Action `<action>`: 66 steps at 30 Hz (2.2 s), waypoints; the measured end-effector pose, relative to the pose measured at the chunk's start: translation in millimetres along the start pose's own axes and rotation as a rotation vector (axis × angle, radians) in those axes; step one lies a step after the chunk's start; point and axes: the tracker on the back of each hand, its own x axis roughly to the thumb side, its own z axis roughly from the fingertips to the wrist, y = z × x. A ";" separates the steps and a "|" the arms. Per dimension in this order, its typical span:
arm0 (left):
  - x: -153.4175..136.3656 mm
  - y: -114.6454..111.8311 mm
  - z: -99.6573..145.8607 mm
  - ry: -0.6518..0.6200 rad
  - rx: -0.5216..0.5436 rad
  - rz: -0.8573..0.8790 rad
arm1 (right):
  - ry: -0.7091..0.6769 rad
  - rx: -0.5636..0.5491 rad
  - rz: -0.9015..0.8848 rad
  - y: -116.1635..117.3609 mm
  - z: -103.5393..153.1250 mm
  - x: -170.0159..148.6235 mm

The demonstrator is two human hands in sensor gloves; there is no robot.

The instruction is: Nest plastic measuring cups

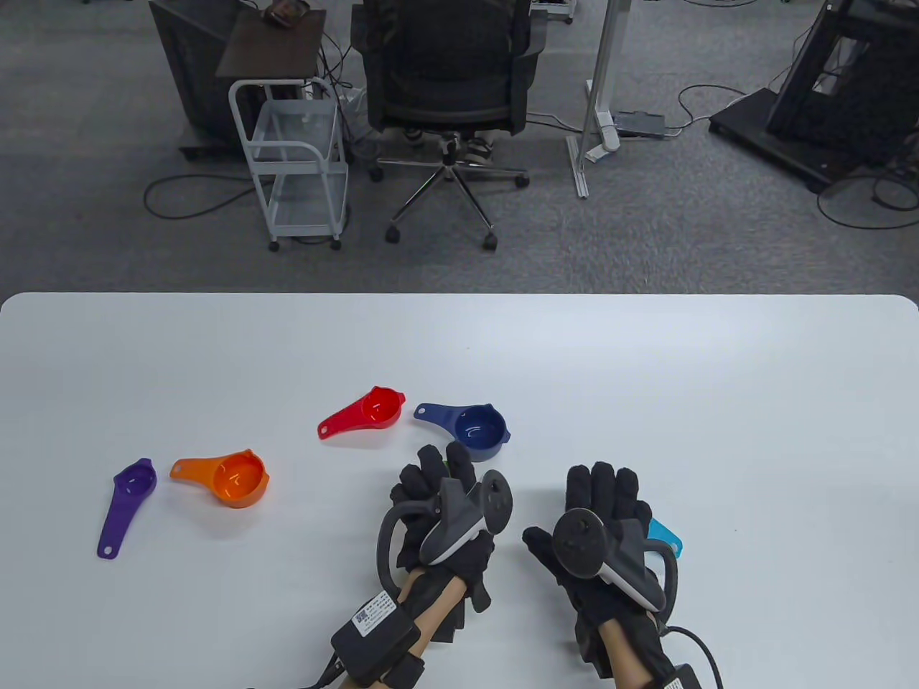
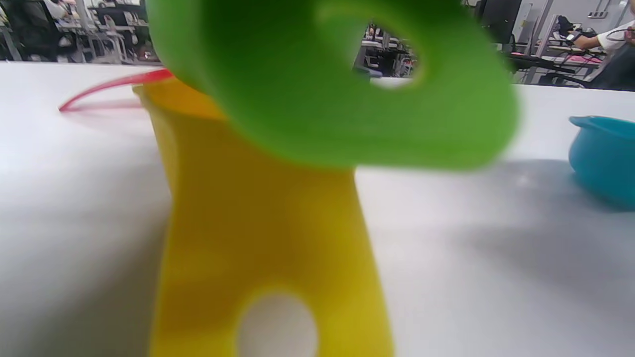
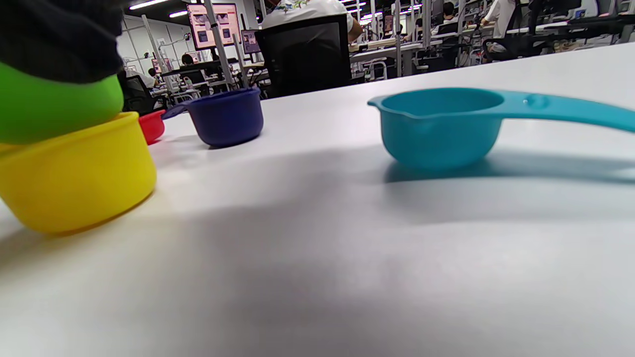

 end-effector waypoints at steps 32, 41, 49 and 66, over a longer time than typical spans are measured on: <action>-16.4 -24.1 -17.6 -0.045 -0.156 0.101 | 0.039 0.090 -0.010 3.0 -1.1 1.2; -49.3 16.8 29.2 -0.258 0.060 -0.026 | -0.004 0.054 0.007 -0.3 -1.8 8.3; -162.4 1.3 70.7 -0.168 0.129 -0.153 | -0.060 -0.018 0.115 -3.6 -24.5 30.3; -197.1 -2.3 72.6 -0.103 0.183 -0.011 | -0.004 0.365 0.054 -7.3 -173.3 95.1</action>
